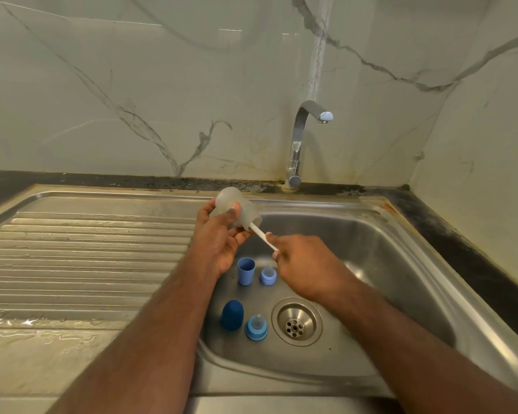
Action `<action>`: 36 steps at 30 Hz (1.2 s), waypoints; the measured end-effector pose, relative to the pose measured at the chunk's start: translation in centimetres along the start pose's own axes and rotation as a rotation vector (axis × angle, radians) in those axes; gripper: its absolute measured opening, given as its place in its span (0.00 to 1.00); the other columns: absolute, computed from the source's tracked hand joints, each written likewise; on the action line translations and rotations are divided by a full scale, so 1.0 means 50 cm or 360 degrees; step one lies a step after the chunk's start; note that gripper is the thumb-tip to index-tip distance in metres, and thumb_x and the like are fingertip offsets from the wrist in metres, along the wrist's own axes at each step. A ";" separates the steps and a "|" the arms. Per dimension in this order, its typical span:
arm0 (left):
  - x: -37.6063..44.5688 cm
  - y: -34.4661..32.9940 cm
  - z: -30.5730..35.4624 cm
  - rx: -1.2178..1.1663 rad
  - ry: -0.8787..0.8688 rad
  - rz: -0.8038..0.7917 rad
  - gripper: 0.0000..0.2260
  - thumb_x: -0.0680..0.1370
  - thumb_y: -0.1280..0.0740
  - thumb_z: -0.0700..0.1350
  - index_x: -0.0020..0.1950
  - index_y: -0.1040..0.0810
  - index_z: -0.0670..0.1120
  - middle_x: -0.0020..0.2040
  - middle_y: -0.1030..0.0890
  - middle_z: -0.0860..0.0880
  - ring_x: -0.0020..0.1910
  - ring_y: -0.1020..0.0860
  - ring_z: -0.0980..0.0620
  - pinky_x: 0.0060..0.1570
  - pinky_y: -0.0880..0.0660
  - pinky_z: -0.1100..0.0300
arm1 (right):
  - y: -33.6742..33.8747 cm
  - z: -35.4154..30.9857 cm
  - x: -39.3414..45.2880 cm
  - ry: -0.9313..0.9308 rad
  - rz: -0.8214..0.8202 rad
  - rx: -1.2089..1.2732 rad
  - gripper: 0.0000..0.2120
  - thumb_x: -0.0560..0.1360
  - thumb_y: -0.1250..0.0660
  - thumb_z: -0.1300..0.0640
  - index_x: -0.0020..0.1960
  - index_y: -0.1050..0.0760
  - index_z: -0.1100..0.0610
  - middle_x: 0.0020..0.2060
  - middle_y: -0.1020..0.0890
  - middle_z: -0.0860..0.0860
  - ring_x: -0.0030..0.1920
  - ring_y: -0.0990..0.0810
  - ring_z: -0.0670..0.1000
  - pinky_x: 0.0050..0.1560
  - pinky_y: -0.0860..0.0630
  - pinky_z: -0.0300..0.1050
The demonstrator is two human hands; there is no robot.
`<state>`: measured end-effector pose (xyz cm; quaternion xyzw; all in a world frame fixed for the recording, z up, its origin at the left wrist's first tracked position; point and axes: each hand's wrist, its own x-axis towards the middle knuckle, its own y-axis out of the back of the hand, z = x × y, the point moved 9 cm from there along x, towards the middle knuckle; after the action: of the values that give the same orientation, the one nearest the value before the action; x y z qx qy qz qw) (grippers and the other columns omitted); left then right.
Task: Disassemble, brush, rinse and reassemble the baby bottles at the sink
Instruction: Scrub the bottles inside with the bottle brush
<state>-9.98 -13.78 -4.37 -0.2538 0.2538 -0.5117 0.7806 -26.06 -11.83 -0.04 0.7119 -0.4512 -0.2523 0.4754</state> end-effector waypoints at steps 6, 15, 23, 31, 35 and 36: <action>0.004 -0.008 -0.002 -0.0041 0.0020 -0.0018 0.24 0.79 0.31 0.36 0.72 0.33 0.48 0.66 0.23 0.37 0.55 0.16 0.37 0.45 0.16 0.45 | 0.020 -0.001 -0.021 -0.0016 0.0158 -0.0414 0.30 0.83 0.43 0.59 0.81 0.48 0.44 0.55 0.27 0.52 0.44 0.26 0.51 0.42 0.30 0.43; 0.000 -0.006 -0.004 0.0043 0.0027 -0.0059 0.22 0.79 0.31 0.35 0.71 0.32 0.49 0.64 0.25 0.40 0.55 0.17 0.38 0.44 0.15 0.46 | 0.008 0.018 -0.020 -0.0102 -0.0022 0.0476 0.20 0.83 0.40 0.55 0.74 0.31 0.43 0.39 0.21 0.45 0.34 0.25 0.44 0.36 0.27 0.39; 0.011 0.014 0.011 0.0034 -0.0047 0.0051 0.24 0.79 0.31 0.35 0.72 0.32 0.49 0.66 0.25 0.40 0.57 0.18 0.38 0.45 0.15 0.45 | 0.003 -0.011 -0.030 -0.0008 0.0013 -0.0337 0.27 0.83 0.44 0.57 0.80 0.44 0.45 0.53 0.22 0.53 0.47 0.25 0.52 0.46 0.27 0.46; 0.024 0.056 0.022 -0.0156 -0.0069 0.0313 0.24 0.80 0.32 0.35 0.73 0.35 0.49 0.68 0.28 0.39 0.58 0.20 0.38 0.45 0.17 0.42 | 0.068 0.066 -0.037 -0.0182 -0.0001 0.0285 0.19 0.81 0.37 0.55 0.69 0.26 0.40 0.36 0.23 0.40 0.28 0.24 0.39 0.28 0.33 0.30; 0.021 0.053 0.015 -0.0109 -0.0057 0.0351 0.25 0.79 0.30 0.35 0.71 0.35 0.50 0.68 0.28 0.40 0.59 0.21 0.38 0.48 0.17 0.41 | 0.055 0.048 -0.040 -0.0114 0.0084 0.0423 0.19 0.81 0.36 0.54 0.70 0.27 0.40 0.33 0.25 0.39 0.27 0.25 0.38 0.32 0.31 0.33; 0.020 0.046 0.011 -0.0088 -0.0049 0.0329 0.25 0.79 0.30 0.35 0.71 0.35 0.51 0.67 0.28 0.39 0.58 0.20 0.38 0.48 0.16 0.42 | 0.042 0.041 -0.038 -0.0104 0.0078 0.0381 0.20 0.81 0.37 0.54 0.71 0.28 0.40 0.35 0.24 0.40 0.29 0.25 0.40 0.33 0.31 0.34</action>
<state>-7.76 -13.84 -5.62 -0.2554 0.2807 -0.4172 0.8258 -29.40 -11.39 0.86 0.7437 -0.5107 -0.2078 0.3781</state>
